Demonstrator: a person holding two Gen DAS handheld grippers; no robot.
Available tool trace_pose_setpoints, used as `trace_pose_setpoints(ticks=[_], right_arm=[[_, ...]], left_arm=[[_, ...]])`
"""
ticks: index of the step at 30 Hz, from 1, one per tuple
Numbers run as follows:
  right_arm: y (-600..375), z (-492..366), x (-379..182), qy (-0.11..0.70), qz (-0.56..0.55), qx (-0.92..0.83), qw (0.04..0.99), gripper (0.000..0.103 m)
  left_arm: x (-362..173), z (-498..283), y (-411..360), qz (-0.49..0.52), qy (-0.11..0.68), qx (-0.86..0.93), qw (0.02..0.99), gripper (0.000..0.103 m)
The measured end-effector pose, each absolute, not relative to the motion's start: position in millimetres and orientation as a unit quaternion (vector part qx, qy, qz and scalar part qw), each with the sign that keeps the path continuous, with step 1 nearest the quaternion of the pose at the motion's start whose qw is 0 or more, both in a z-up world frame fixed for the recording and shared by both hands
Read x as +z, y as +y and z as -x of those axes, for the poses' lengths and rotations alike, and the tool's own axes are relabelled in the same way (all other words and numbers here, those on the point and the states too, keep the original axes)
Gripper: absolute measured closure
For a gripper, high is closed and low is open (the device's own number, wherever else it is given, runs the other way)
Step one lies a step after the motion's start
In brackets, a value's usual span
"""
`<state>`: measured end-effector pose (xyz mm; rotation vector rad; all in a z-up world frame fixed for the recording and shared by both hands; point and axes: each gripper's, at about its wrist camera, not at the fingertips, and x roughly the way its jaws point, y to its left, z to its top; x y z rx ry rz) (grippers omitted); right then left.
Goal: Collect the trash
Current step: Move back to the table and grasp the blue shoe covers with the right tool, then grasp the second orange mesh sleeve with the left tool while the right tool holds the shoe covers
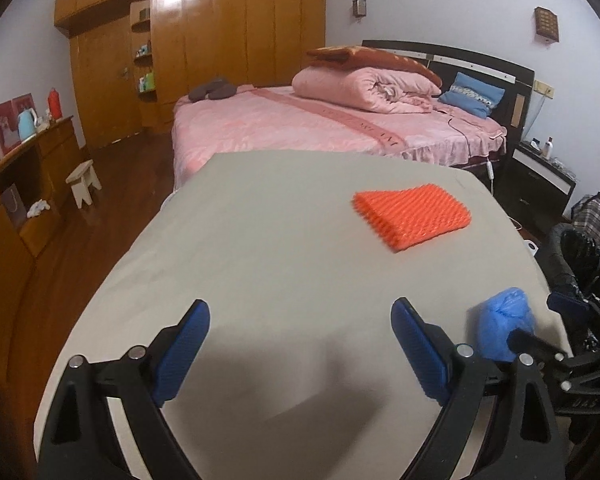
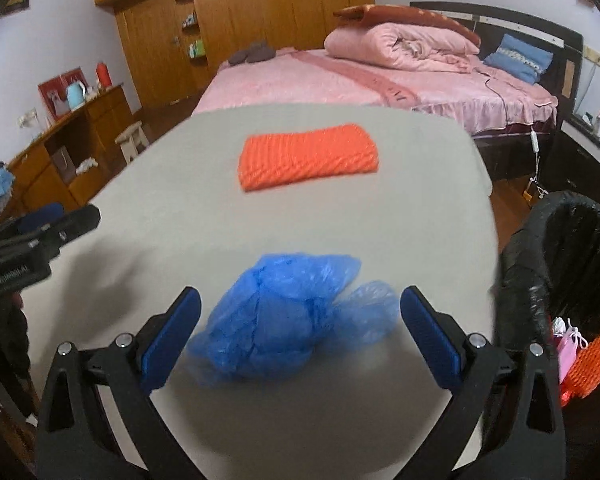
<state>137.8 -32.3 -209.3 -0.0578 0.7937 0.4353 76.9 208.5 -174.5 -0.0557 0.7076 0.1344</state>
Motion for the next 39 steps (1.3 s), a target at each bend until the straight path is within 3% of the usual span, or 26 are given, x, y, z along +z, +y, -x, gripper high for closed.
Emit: trace_pose_setpoints(ticks=[3, 5, 13, 23, 39], right_arm=[[-26.6, -140.3, -218.5, 0.396, 0.034, 0.214, 0.892, 0.01], [-25.9, -141.1, -224.7, 0.408, 0.034, 0.225, 0.884, 0.033], [-28.6, -142.1, -231.4, 0.424, 0.02, 0.255, 0.869, 0.06], [-45.5, -180.7, -208.2, 0.394, -0.007, 0.209, 0.895, 0.063], [-62.2, -279.3, -193.7, 0.388, -0.034, 0.142, 0.91, 0.063]], left_arm=[[-178.6, -79.7, 210.9, 0.029, 0.351, 0.067, 0.934, 0.013], [-180.7, -81.2, 211.9, 0.029, 0.353, 0.067, 0.933, 0.013], [-186.2, -91.6, 208.1, 0.033, 0.358, 0.059, 0.931, 0.013], [-190.7, -121.9, 189.2, 0.037, 0.361, 0.033, 0.931, 0.014], [-212.2, -241.9, 163.4, 0.065, 0.393, 0.0, 0.917, 0.036]])
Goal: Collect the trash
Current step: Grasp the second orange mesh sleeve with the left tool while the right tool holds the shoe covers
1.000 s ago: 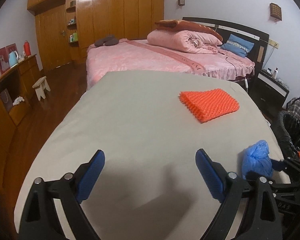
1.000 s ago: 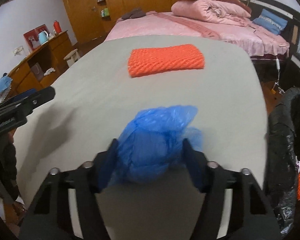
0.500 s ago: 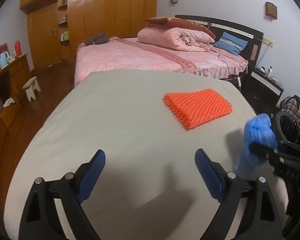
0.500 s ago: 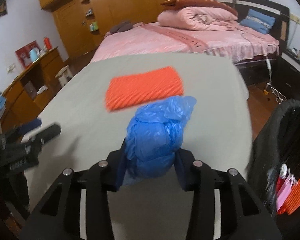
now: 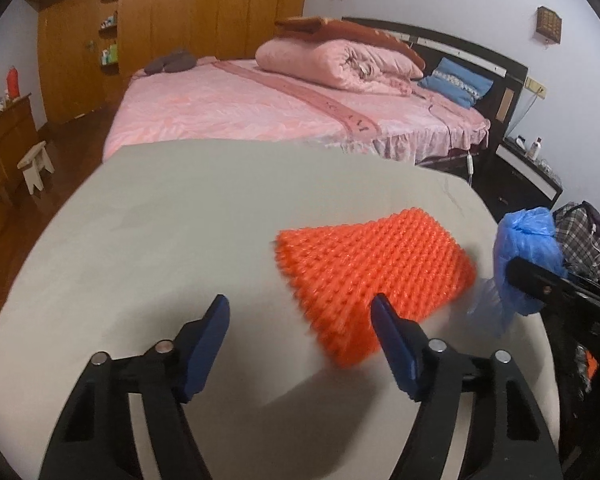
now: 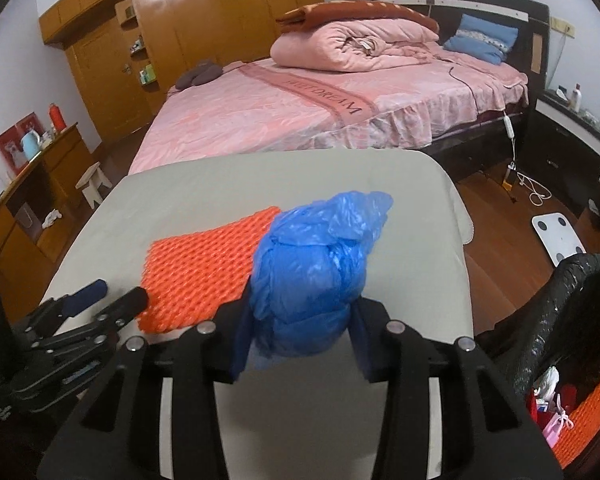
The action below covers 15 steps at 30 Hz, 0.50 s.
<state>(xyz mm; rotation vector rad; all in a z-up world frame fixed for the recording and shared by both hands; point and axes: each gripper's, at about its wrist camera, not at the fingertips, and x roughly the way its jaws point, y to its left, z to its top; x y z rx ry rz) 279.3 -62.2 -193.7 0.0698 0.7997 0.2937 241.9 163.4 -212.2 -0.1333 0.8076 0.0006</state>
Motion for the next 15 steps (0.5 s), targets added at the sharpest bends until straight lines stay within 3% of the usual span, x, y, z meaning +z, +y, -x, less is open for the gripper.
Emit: trace_pose_setpoints(ticks=[6, 8, 9, 11, 13, 15], right_arm=[[-66.7, -281.6, -196.5, 0.388, -0.03, 0.135, 0.911, 0.063], [-66.1, -280.4, -196.2, 0.389, -0.032, 0.133, 0.911, 0.063], [-66.6, -279.9, -196.2, 0.388, -0.033, 0.134, 0.911, 0.063], [-64.2, -274.6, -195.2, 0.387, -0.031, 0.133, 0.912, 0.063], [-63.9, -274.1, -193.9, 0.387, -0.031, 0.132, 0.912, 0.063], [-66.0, -273.2, -192.4, 0.386, -0.034, 0.132, 0.912, 0.063]], left_arm=[[-228.3, -259.5, 156.8, 0.082, 0.416, -0.015, 0.906, 0.051], [-228.0, -262.3, 153.7, 0.09, 0.417, -0.025, 0.904, 0.062], [-227.8, -262.3, 152.1, 0.093, 0.418, -0.03, 0.903, 0.072], [-227.2, -261.4, 147.8, 0.088, 0.417, -0.034, 0.904, 0.078], [-225.4, -259.8, 143.0, 0.082, 0.412, -0.036, 0.907, 0.09], [-223.1, -257.8, 141.6, 0.085, 0.408, -0.037, 0.908, 0.093]])
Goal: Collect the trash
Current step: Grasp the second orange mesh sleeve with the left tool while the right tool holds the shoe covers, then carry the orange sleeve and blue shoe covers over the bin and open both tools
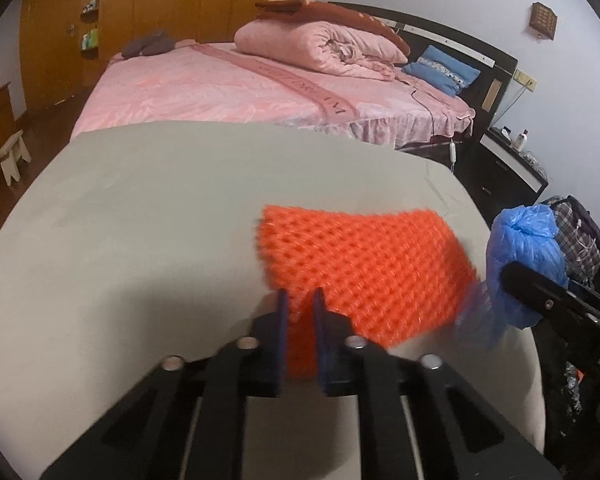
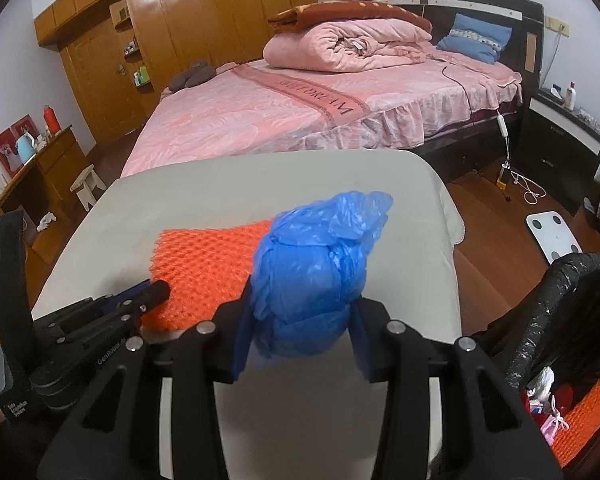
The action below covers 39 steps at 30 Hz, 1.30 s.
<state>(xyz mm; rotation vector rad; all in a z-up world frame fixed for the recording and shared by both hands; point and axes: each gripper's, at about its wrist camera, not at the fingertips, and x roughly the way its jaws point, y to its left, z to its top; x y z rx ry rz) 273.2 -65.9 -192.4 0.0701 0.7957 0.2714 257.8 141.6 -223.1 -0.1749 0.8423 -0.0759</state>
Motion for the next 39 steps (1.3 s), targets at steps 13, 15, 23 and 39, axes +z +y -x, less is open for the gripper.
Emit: trace_pose_setpoints(ticks=[13, 15, 23, 39], right_arm=[[-74.4, -245.6, -156.5, 0.355, -0.027, 0.145, 0.923, 0.062], [-76.7, -239.9, -150.9, 0.355, -0.028, 0.147, 0.923, 0.062], [-87.7, -212.1, -126.0, 0.341, -0.02, 0.15, 0.928, 0.062], [-152.2, -149.8, -71.7, 0.292, -0.019, 0.118, 0.949, 0.062]], left_arm=[[-165.0, -218.7, 151.4, 0.089, 0.349, 0.002, 0.933, 0.095], [-153.8, -209.7, 150.6, 0.079, 0.34, 0.008, 0.937, 0.095], [-113.6, -177.4, 145.2, 0.074, 0.311, 0.006, 0.947, 0.095], [-66.6, -136.8, 78.6, 0.05, 0.28, -0.043, 0.958, 0.095]])
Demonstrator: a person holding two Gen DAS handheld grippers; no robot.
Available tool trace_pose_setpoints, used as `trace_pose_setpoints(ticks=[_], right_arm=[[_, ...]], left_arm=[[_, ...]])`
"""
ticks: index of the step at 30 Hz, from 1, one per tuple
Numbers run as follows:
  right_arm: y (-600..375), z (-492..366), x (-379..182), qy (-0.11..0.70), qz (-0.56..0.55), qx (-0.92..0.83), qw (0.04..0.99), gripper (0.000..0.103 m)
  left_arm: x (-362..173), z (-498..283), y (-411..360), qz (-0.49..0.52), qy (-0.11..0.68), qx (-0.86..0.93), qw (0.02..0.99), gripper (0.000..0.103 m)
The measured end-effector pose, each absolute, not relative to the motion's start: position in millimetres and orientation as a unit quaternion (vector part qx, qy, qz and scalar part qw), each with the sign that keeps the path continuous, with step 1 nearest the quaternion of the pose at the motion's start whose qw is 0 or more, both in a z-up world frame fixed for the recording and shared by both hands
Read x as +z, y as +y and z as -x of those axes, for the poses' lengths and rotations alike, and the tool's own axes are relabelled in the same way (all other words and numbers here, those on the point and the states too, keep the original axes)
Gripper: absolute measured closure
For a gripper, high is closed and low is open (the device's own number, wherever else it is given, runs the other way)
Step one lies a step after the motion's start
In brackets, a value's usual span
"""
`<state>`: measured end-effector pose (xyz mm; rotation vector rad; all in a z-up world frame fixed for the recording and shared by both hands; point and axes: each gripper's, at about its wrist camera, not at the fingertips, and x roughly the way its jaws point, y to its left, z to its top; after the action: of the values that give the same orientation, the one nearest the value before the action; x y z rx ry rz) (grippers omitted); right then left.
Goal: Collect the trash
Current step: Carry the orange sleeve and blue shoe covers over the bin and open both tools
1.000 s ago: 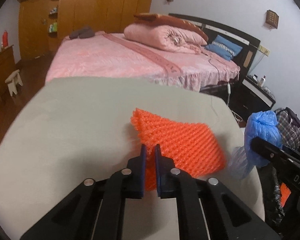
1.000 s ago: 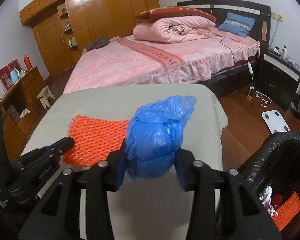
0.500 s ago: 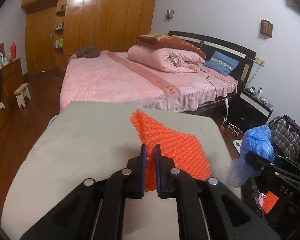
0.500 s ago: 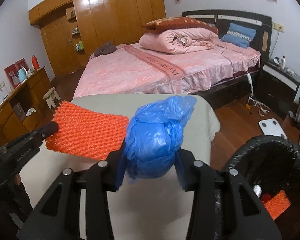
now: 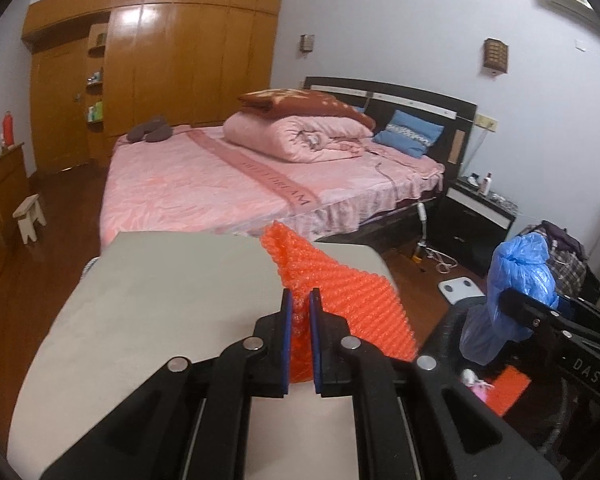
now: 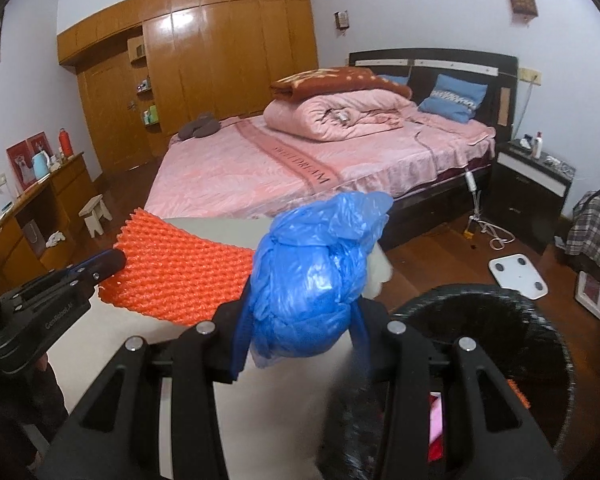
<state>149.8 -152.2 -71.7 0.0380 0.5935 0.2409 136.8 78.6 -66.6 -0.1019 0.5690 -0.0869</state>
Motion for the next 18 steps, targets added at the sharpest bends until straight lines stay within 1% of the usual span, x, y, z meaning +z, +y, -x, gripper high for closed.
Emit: trace_pose_setpoints(ticks=[12, 18], right_arm=[[-222.7, -107.7, -66.9, 0.283, -0.024, 0.059, 0.957, 0.062], [-257.4, -98.9, -77.5, 0.29, -0.029, 0.023, 0.956, 0.062]], left_arm=[[-52.5, -121.8, -4.3, 0.031, 0.263, -0.123, 0.957, 0.095], [-62.4, -122.4, -50.1, 0.011, 0.27, -0.163, 0.949, 0.095]])
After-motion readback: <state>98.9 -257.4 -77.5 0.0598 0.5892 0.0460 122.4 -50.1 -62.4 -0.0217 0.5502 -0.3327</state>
